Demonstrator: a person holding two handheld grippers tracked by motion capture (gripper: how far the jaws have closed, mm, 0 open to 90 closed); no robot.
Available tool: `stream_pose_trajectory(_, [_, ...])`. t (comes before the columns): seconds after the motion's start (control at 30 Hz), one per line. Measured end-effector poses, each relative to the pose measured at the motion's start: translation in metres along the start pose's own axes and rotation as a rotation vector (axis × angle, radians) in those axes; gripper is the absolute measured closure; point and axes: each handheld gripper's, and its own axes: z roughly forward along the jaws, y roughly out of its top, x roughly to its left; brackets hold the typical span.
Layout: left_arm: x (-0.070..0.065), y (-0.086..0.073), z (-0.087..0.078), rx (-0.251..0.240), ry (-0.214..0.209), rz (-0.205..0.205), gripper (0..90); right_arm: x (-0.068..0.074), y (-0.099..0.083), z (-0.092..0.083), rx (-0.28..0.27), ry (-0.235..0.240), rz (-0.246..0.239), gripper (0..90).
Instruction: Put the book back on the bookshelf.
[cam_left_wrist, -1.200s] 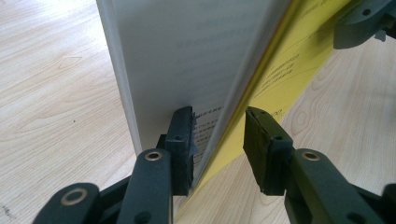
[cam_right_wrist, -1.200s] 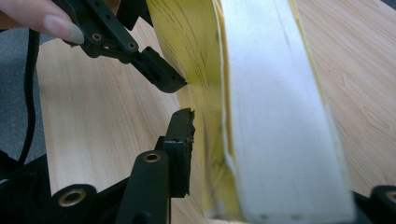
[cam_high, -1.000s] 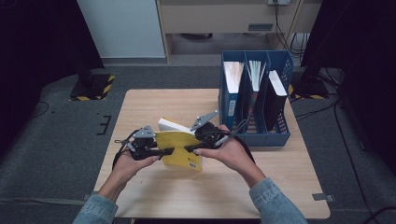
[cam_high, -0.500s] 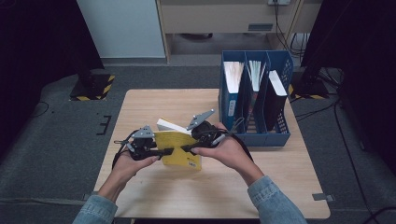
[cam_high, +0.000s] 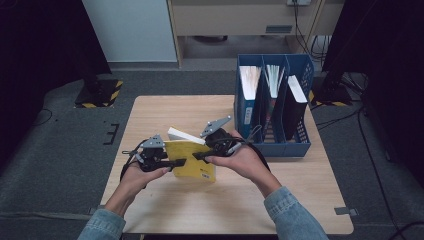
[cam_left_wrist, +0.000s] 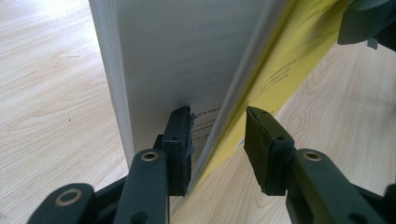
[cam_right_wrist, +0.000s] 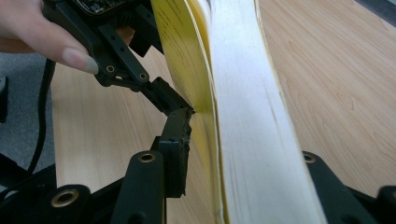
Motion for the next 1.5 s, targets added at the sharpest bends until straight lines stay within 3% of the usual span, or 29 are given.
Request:
stream_pose_trajectory(0.4, [0.000, -0.001, 0.000, -0.007, -0.006, -0.006, 61.2, 0.000, 0.000, 0.005, -0.005, -0.004, -0.001, 68.3])
stream_pose_trajectory(0.57, [-0.001, -0.003, 0.000, -0.005, 0.019, 0.004, 57.6, -0.002, -0.001, 0.005, -0.015, 0.002, 0.012, 72.2])
stream_pose_trajectory(0.73, [-0.002, -0.016, -0.006, 0.000, 0.092, -0.012, 42.6, -0.003, -0.001, 0.004, -0.016, 0.002, 0.010, 73.9])
stream_pose_trajectory(0.87, [0.000, -0.036, -0.013, 0.007, 0.120, -0.028, 42.4, -0.004, -0.001, 0.004, -0.016, 0.003, 0.014, 74.6])
stream_pose_trajectory(1.0, [0.005, -0.058, -0.012, 0.033, 0.173, -0.053, 37.9, -0.008, -0.001, 0.005, -0.034, 0.012, 0.059, 74.7])
stream_pose_trajectory(1.13, [0.011, -0.062, -0.014, 0.076, 0.252, -0.048, 29.3, -0.008, 0.001, 0.007, -0.035, 0.019, 0.088, 74.8])
stream_pose_trajectory(1.23, [0.016, -0.068, -0.015, 0.093, 0.270, -0.070, 25.4, -0.008, 0.002, 0.007, -0.035, 0.013, 0.118, 74.9])
stream_pose_trajectory(1.37, [0.022, -0.079, -0.013, 0.152, 0.321, -0.061, 20.3, -0.013, 0.003, 0.007, -0.047, 0.011, 0.196, 75.0])
stream_pose_trajectory(1.5, [0.029, -0.085, -0.015, 0.158, 0.359, -0.071, 16.4, -0.014, 0.004, 0.002, -0.053, 0.025, 0.237, 75.0])
